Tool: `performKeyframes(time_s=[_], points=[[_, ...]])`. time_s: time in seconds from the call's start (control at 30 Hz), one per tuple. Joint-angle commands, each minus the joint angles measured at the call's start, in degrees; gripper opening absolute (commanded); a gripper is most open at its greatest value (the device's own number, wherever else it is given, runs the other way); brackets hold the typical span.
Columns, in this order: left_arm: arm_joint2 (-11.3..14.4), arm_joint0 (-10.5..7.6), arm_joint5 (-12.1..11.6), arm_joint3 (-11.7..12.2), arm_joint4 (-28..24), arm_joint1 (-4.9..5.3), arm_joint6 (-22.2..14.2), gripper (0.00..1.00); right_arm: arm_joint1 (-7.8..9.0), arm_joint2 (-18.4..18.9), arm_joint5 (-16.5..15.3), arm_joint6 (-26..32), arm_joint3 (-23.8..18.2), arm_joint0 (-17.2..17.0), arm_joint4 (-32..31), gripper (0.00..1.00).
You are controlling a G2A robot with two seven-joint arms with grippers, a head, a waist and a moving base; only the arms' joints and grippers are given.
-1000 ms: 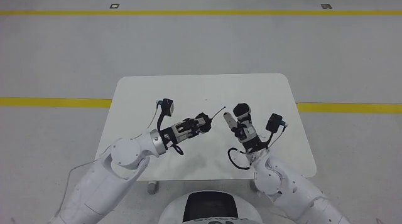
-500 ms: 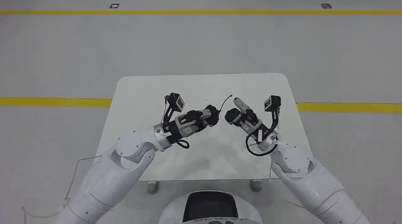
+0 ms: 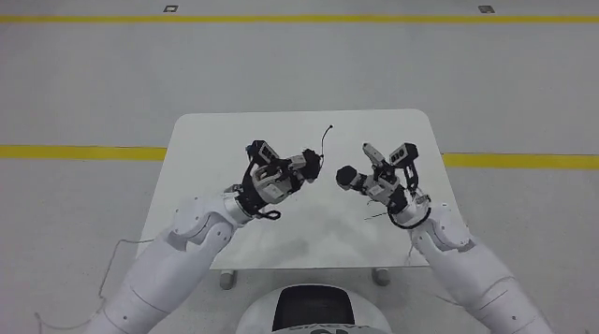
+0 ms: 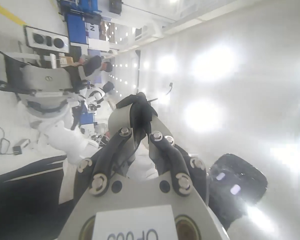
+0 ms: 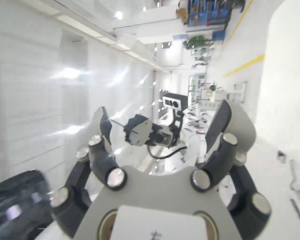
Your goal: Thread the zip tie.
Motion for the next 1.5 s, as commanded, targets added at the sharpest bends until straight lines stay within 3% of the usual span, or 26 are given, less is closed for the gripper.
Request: performKeyframes(time_s=[0.0, 0.17, 0.4, 0.53, 0.8, 1.0, 1.07, 1.17, 1.47], points=[[0.4, -0.44, 0.3, 0.5, -0.4, -0.17, -0.6, 0.0, -0.47, -0.1, 0.3, 8.2, 3.1, 0.8, 8.2, 1.0], [2.0, -2.06, 0.9, 2.0, 1.4, -0.65, -0.7, 0.0, -1.84, -1.2, 3.1, 19.0, 8.0, 3.2, 19.1, 1.0], [2.0, -2.06, 0.9, 2.0, 1.4, -0.65, -0.7, 0.0, -1.84, -1.2, 3.1, 19.0, 8.0, 3.2, 19.1, 1.0], [3.1, -1.31, 0.1, 2.6, -0.3, -1.11, 0.9, 0.0, -2.48, -2.2, 7.0, 19.1, 7.5, 2.3, 22.8, 1.0], [6.4, -2.42, -2.2, 4.2, -1.2, -2.5, 2.8, 0.0, -4.6, -5.1, 12.3, 22.3, 9.0, 3.3, 31.3, 1.0], [6.4, -2.55, -2.4, 3.9, -0.2, -2.58, 3.5, 0.0, -4.6, -5.1, 12.3, 22.3, 9.0, 3.3, 31.3, 1.0], [6.5, -2.33, -2.7, 3.5, -0.3, -2.71, 4.6, 0.0, -4.93, -4.9, 11.8, 22.1, 7.3, 2.7, 32.4, 1.0], [6.4, -1.8, -3.8, 3.2, -2.8, -3.03, 5.2, 0.0, -5.44, -4.8, 12.8, 23.6, 6.3, 2.4, 34.9, 1.0], [5.5, -0.61, -3.8, 3.1, -6.4, -3.43, 5.1, 0.0, -7.68, -2.5, 17.1, 25.6, 6.2, 1.3, 35.8, 0.98]])
